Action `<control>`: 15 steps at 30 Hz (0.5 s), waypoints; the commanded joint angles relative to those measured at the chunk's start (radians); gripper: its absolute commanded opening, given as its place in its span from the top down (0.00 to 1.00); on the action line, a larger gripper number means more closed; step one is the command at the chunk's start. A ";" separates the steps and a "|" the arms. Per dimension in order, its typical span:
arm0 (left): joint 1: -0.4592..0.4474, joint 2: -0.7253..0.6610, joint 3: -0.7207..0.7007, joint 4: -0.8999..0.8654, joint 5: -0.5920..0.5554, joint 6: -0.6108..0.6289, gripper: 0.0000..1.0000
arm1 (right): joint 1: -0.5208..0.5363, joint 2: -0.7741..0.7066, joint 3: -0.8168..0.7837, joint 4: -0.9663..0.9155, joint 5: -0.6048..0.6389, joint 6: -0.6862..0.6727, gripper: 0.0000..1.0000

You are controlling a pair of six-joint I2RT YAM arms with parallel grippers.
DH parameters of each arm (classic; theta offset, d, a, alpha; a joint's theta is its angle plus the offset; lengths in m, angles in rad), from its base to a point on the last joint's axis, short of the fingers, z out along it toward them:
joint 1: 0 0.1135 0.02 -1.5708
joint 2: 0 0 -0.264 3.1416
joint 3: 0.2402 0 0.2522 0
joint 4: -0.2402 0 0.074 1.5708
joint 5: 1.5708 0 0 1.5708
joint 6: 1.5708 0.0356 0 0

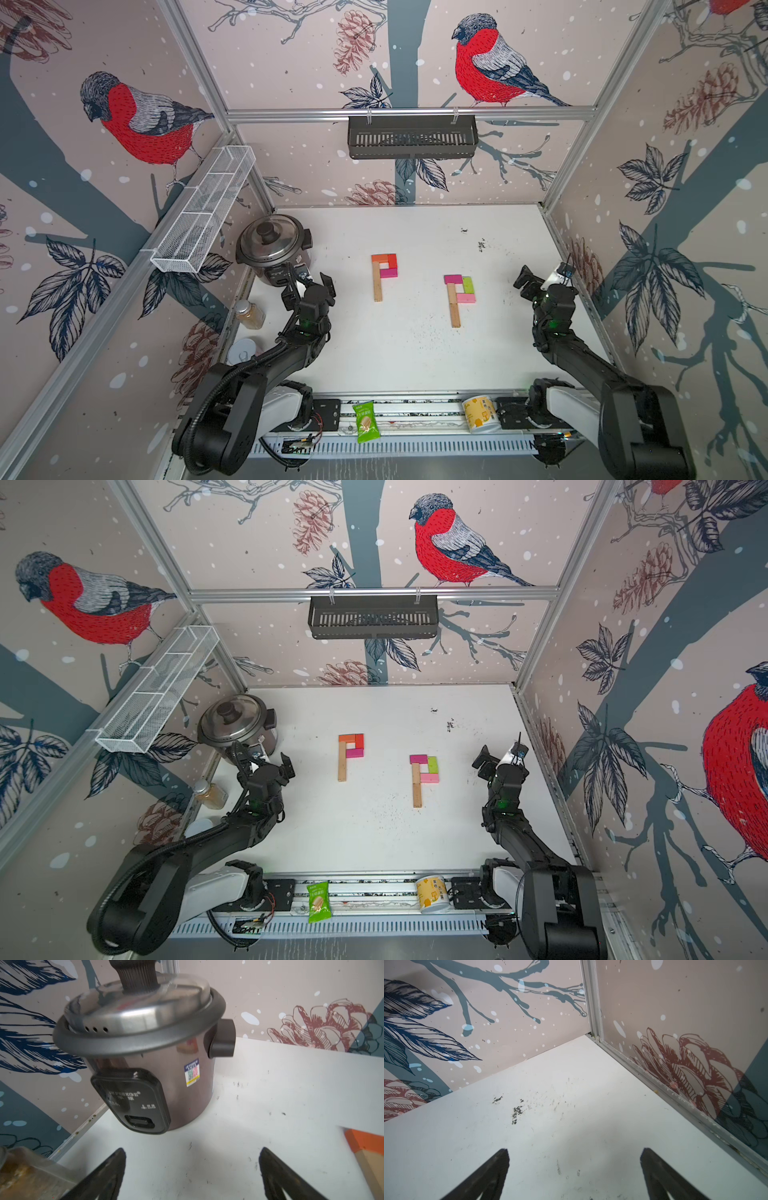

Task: Assemble the letter p with building blocks
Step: Reset both arms

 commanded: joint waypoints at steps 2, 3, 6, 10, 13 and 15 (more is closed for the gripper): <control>0.023 0.019 -0.026 0.219 0.102 0.073 0.01 | 0.000 0.065 -0.013 0.147 -0.001 -0.018 0.00; 0.041 0.029 -0.027 0.243 0.147 0.067 0.01 | -0.002 0.089 -0.022 0.183 0.006 -0.018 0.00; 0.063 0.083 0.005 0.254 0.199 0.073 0.01 | -0.014 0.166 -0.033 0.270 -0.010 -0.011 0.00; 0.079 0.118 0.055 0.201 0.245 0.083 0.01 | -0.023 0.188 -0.006 0.247 -0.031 -0.035 0.00; 0.102 0.105 0.043 0.211 0.247 0.071 0.01 | -0.023 0.186 -0.017 0.275 -0.006 -0.055 0.00; 0.116 0.116 0.041 0.236 0.225 0.079 0.01 | -0.025 0.193 -0.015 0.289 0.001 -0.067 0.00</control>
